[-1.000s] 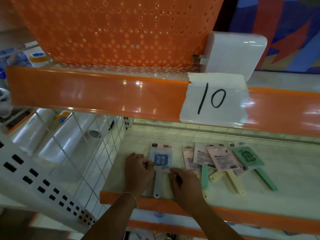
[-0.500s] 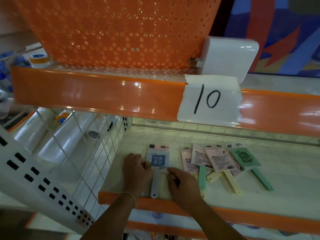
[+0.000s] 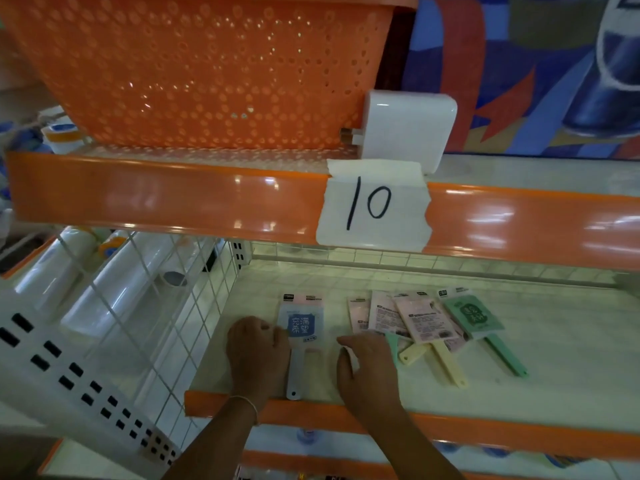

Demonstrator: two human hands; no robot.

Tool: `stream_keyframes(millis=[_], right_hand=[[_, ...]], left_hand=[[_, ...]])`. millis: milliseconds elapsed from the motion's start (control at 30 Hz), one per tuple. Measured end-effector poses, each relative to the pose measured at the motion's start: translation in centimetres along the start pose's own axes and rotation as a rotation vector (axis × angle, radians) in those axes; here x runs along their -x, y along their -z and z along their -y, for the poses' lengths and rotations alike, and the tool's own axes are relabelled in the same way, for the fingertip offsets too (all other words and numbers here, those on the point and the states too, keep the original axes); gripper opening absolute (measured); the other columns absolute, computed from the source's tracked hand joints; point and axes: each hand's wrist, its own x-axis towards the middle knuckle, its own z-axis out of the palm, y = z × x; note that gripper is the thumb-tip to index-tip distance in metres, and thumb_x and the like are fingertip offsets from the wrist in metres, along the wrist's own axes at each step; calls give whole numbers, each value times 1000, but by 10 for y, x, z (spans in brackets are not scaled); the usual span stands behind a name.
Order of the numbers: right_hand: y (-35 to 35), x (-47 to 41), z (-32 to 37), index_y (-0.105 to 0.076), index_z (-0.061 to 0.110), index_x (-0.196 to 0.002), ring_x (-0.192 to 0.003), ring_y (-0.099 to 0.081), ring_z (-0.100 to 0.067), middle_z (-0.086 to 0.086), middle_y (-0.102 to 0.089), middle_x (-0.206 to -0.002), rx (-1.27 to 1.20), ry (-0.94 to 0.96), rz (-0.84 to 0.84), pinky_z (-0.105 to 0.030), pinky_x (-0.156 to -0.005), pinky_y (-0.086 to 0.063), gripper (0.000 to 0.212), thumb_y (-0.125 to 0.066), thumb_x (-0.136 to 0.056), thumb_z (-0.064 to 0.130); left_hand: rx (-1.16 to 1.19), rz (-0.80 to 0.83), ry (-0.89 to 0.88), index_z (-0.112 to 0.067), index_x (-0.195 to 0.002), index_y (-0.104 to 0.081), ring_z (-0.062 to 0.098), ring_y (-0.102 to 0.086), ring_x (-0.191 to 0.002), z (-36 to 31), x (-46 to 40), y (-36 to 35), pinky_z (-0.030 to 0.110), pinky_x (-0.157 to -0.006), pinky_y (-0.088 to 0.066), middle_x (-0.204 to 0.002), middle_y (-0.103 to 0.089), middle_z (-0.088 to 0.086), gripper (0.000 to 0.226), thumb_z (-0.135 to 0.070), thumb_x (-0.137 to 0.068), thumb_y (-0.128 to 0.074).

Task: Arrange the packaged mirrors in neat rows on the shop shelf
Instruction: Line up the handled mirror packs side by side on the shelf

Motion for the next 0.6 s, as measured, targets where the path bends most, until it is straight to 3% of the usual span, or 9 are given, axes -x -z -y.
stream_keyframes(millis=[67, 133, 267, 333, 467, 533, 600], right_hand=[[1, -2, -14, -71, 22, -93, -101, -55, -25, -2, -64, -102, 219, -20, -13, -41, -84, -50, 27, -72, -67, 15], [7, -4, -23, -69, 24, -95, -112, -49, -31, -6, -59, -116, 353, -123, 53, -48, -87, -47, 34, -75, -63, 18], [12, -1, -40, -69, 23, -99, -110, -56, -35, -8, -63, -119, 424, -197, 121, -49, -82, -51, 35, -74, -64, 27], [16, -1, -48, -70, 24, -98, -109, -59, -31, -3, -68, -111, 426, -142, 204, -45, -83, -51, 43, -76, -56, 32], [33, -3, -56, -73, 25, -94, -107, -63, -23, 9, -73, -93, 416, -17, 247, -39, -84, -45, 43, -76, -52, 33], [36, -2, -69, -73, 27, -96, -109, -63, -22, 11, -73, -97, 435, -34, 261, -37, -86, -43, 35, -69, -61, 28], [42, -1, -83, -69, 33, -104, -116, -56, -23, 10, -68, -116, 447, -107, 274, -35, -93, -37, 34, -51, -76, 33]], left_hand=[[14, -65, -14, -2, -102, -58, 31, -55, -100, -1, 2, -2, 38, -83, -46, -102, -60, 16, 25, -18, -84, -65], [97, -101, -172, -1, -118, -52, 33, -48, -121, -14, 11, -3, 40, -99, -41, -124, -53, 20, 35, -20, -89, -54], [213, 175, -488, -8, -132, -48, 18, -38, -135, -67, 47, -20, 16, -110, -27, -143, -43, 8, 42, -27, -95, -41], [238, 334, -449, -16, -136, -42, 10, -38, -132, -89, 62, -41, 9, -107, -24, -143, -40, -4, 41, -28, -96, -42], [337, 502, -157, -30, -124, -42, 8, -54, -112, -105, 66, -70, 30, -96, -50, -125, -53, -5, 31, -28, -93, -45], [280, 543, -146, -31, -129, -41, 10, -54, -112, -109, 65, -79, 33, -96, -50, -126, -54, -4, 35, -29, -94, -45], [67, 564, -228, -23, -142, -34, 19, -43, -128, -112, 66, -88, 37, -110, -36, -140, -46, 2, 46, -32, -97, -40]])
